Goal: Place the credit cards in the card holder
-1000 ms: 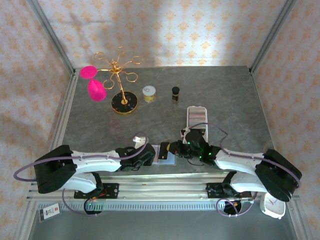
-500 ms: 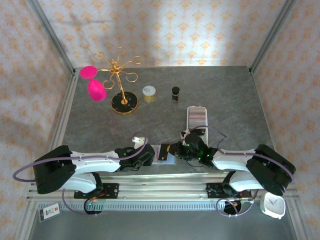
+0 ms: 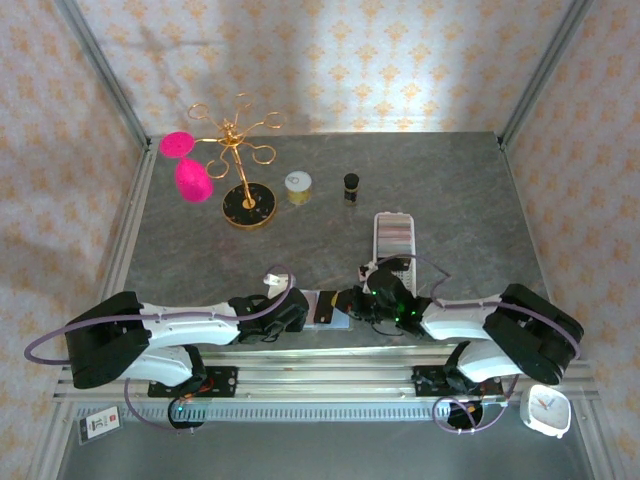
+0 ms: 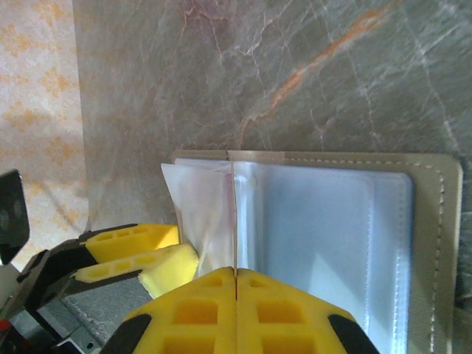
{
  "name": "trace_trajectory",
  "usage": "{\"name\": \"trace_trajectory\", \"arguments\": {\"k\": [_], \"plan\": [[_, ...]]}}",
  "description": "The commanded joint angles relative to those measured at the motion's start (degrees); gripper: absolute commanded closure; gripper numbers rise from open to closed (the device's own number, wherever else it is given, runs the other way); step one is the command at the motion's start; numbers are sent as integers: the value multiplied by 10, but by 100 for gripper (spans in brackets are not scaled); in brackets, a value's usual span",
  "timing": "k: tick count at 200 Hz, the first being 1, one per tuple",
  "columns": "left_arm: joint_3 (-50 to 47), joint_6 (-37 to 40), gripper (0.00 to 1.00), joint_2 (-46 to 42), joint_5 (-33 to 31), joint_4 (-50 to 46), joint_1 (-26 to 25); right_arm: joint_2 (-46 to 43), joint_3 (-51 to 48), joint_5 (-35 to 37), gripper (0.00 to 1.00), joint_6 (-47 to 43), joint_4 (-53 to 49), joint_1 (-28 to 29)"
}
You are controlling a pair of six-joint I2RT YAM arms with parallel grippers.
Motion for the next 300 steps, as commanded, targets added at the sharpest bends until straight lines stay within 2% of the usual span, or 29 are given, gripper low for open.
{"name": "trace_trajectory", "arguments": {"k": [1, 65, 102, 158, 300], "plan": [[-20, -5, 66, 4, 7, -23, -5, 11, -4, -9, 100, 3, 20, 8], [-35, -16, 65, 1, 14, 2, -5, 19, -12, -14, 100, 9, 19, 14], [-49, -30, 61, -7, 11, 16, -5, 40, 0, -23, 100, 5, 27, 16], [-79, -62, 60, -10, 11, 82, -5, 57, 14, -29, 100, 4, 32, 24], [-117, -71, 59, -30, 66, 167, -7, 112, 71, -2, 100, 36, 58, 40]]}}
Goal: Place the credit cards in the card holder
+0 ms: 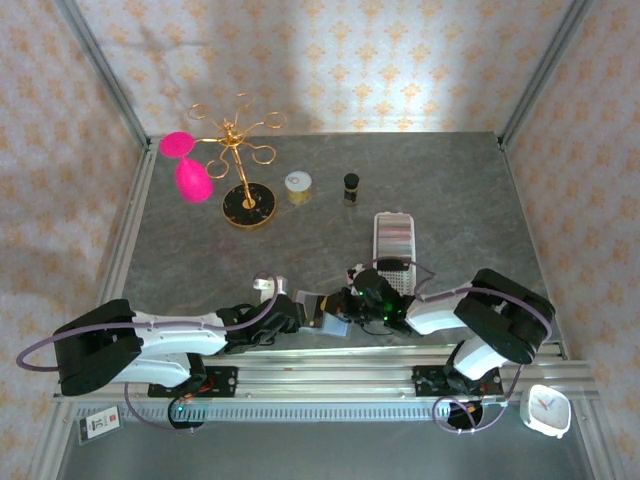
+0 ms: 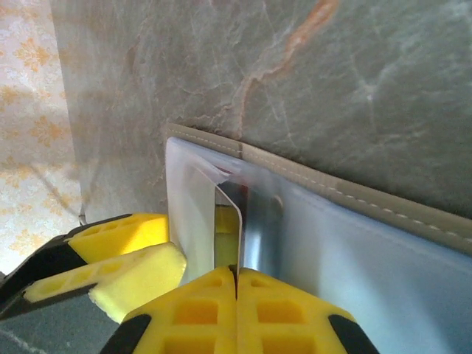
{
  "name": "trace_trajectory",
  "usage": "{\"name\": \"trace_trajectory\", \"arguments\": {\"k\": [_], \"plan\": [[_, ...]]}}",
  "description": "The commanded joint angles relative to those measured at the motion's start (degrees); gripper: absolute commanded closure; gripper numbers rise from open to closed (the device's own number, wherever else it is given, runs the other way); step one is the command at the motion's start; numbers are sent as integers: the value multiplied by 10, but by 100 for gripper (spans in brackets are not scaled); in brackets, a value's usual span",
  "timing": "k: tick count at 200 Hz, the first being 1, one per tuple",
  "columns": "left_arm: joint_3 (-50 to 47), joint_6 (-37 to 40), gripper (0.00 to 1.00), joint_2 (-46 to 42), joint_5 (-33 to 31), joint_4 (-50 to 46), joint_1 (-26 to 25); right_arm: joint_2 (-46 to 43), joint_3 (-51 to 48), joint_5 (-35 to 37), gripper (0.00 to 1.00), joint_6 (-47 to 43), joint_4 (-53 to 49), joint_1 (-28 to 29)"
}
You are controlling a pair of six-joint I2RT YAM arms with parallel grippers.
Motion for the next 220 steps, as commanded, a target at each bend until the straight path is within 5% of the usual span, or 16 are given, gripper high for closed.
{"name": "trace_trajectory", "arguments": {"k": [1, 78, 149, 220], "plan": [[-23, -25, 59, 12, 65, 14, -8, 12, 28, 15, 100, 7, 10, 14], [-28, -37, 60, 14, 56, 6, -11, 21, 61, 36, 98, -13, -40, 26], [-25, -43, 65, 54, 50, -3, -12, -84, 90, 121, 67, -73, -231, 26], [-15, -46, 66, 67, 44, -15, -20, -165, 41, 167, 57, -60, -306, 26]]}}
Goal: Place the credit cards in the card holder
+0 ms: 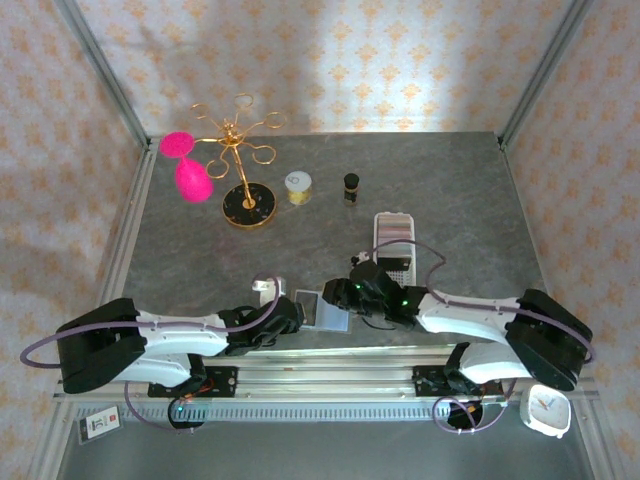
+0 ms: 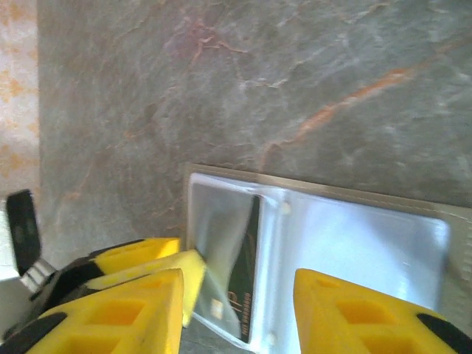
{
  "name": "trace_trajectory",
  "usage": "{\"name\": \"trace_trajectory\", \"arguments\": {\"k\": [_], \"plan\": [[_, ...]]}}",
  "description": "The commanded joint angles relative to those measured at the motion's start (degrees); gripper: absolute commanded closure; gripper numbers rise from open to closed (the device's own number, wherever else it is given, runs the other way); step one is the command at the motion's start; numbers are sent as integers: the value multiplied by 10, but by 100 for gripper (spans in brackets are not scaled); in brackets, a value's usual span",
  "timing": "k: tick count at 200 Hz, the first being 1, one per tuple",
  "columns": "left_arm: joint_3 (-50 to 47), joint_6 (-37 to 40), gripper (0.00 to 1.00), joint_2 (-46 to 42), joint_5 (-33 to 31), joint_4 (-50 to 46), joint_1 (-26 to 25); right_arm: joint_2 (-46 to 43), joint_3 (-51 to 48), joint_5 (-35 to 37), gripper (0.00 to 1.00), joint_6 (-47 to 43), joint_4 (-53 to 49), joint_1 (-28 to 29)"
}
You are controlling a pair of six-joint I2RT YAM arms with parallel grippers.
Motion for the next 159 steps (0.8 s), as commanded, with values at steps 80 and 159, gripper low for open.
{"name": "trace_trajectory", "arguments": {"k": [80, 159], "plan": [[-9, -28, 66, 45, 74, -30, -15, 19, -28, -10, 60, 4, 2, 4], [-7, -29, 67, 41, 73, -35, -17, 47, -31, -9, 60, 5, 5, 6]]}}
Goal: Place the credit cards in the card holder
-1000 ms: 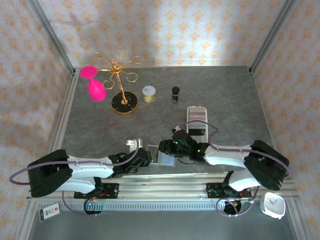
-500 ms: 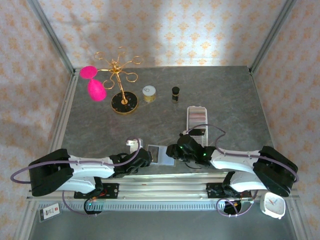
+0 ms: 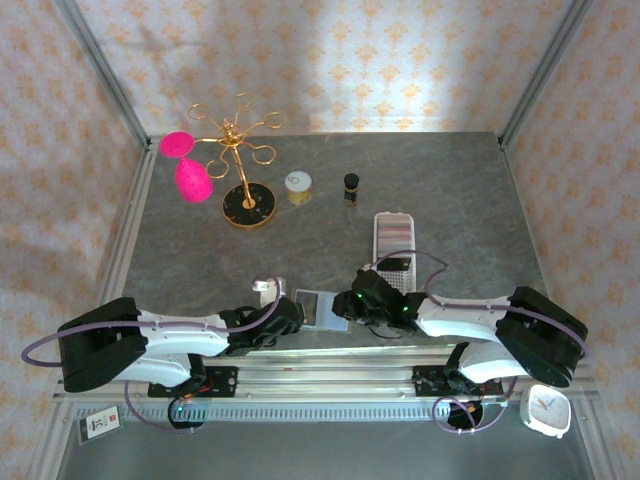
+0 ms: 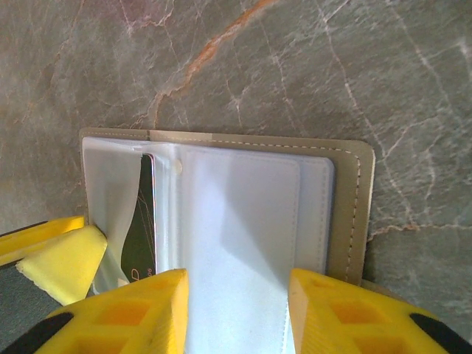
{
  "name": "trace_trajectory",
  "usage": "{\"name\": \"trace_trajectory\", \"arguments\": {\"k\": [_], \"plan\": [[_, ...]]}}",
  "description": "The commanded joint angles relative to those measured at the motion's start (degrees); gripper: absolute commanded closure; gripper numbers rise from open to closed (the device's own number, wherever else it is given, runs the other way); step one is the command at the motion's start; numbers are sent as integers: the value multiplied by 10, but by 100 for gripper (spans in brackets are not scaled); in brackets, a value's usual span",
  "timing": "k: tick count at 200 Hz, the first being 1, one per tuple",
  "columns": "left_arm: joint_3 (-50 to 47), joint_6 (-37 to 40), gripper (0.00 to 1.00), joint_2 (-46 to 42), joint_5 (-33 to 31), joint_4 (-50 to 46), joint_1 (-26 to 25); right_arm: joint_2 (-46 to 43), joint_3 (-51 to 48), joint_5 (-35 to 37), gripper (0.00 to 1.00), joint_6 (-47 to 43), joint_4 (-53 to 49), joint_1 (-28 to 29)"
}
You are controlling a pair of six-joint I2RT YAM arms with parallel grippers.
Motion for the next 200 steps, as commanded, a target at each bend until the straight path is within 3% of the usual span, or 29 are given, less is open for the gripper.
{"name": "trace_trajectory", "arguments": {"k": [1, 200], "plan": [[-8, -23, 67, 39, 81, -34, -10, 16, 3, 3, 60, -1, 7, 6], [-10, -30, 69, 42, 81, -31, -16, 45, 30, -25, 56, 36, 88, 18]]}}
